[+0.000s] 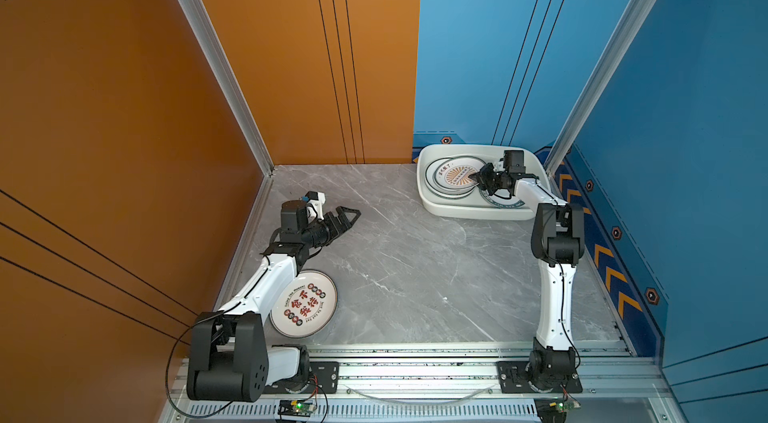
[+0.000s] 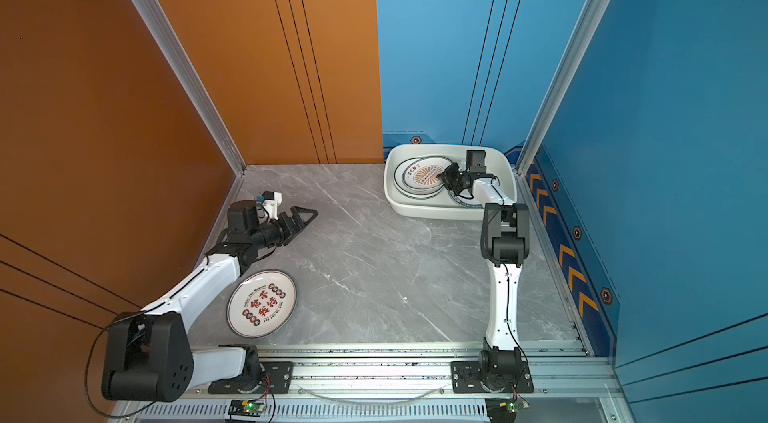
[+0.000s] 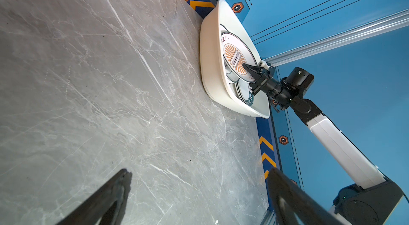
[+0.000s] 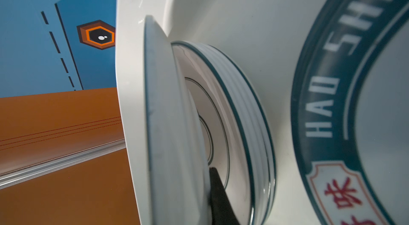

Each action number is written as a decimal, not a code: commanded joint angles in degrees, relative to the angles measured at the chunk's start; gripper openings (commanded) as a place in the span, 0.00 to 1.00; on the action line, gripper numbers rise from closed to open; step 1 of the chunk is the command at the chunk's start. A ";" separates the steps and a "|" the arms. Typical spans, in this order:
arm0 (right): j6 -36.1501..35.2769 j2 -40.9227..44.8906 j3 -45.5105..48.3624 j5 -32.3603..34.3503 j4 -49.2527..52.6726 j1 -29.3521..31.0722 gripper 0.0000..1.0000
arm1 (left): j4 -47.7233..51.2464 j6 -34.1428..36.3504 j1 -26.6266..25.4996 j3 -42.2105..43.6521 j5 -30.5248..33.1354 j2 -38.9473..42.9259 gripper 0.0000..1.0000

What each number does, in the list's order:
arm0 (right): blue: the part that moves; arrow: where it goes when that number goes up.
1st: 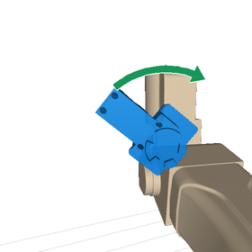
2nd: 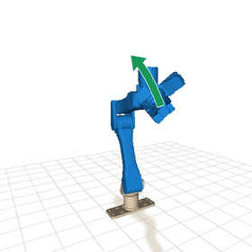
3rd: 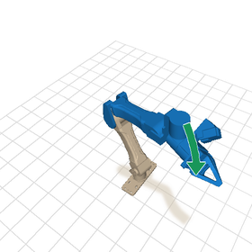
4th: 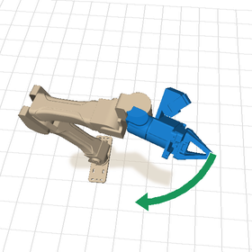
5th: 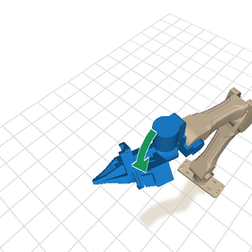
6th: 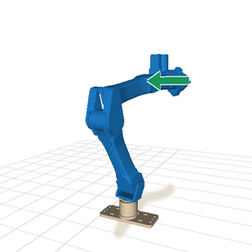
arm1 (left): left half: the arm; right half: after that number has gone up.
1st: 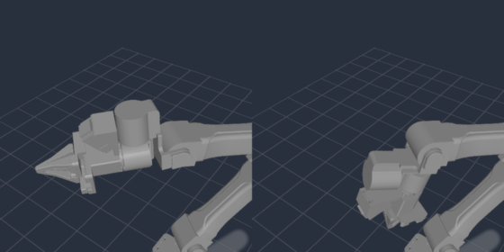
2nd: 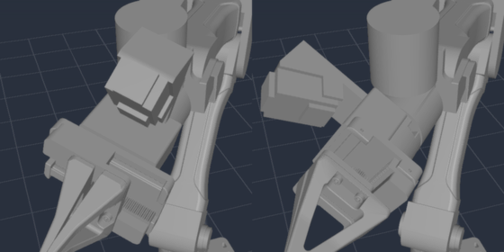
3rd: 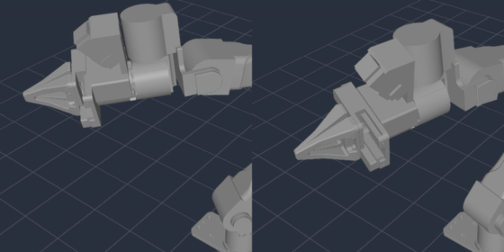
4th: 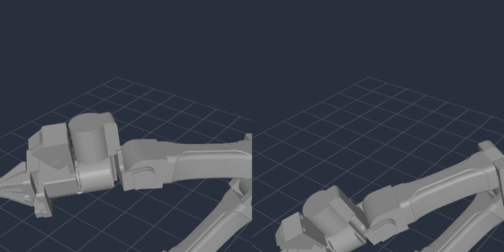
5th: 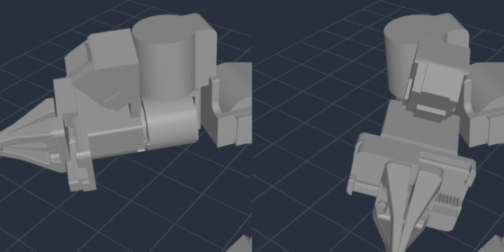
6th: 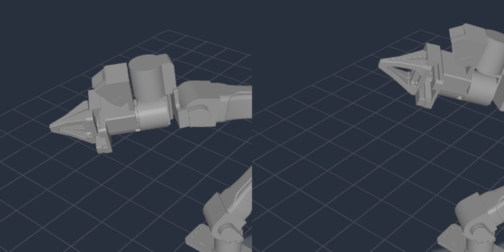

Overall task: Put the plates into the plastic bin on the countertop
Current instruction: 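Lower the sunburst plate into the bin against the stacked plates with the right gripper, then lay the plate flat in the bin and open the right gripper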

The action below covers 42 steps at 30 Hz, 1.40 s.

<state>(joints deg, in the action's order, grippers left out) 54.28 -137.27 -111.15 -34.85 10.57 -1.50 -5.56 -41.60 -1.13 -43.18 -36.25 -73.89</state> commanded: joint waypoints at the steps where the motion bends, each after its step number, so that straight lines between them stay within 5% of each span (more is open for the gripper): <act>1: 0.30 -0.45 -2.06 -0.92 0.36 0.40 0.00 | -0.77 0.03 0.33 0.72 -1.01 0.15 0.98; 10: -1.56 -1.81 -3.97 0.68 4.41 1.14 0.00 | -0.90 -0.12 0.36 0.60 -1.10 -0.12 0.98; 17: -3.82 -2.51 -5.39 2.78 8.80 1.65 0.28 | -0.94 -0.14 0.38 0.63 -1.50 -0.47 0.98; 27: -7.93 -2.04 -6.08 5.66 13.91 2.12 0.40 | -1.20 -0.14 0.51 0.77 -1.37 -0.30 0.98; 42: -15.22 0.19 -9.08 12.52 25.67 2.11 0.44 | -1.16 0.11 0.52 1.22 -1.20 0.06 0.98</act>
<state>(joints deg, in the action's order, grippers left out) 42.04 -138.43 -119.77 -26.70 28.82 0.86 -6.20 -41.63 -1.06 -43.07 -36.49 -74.00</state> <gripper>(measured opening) 0.441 0.979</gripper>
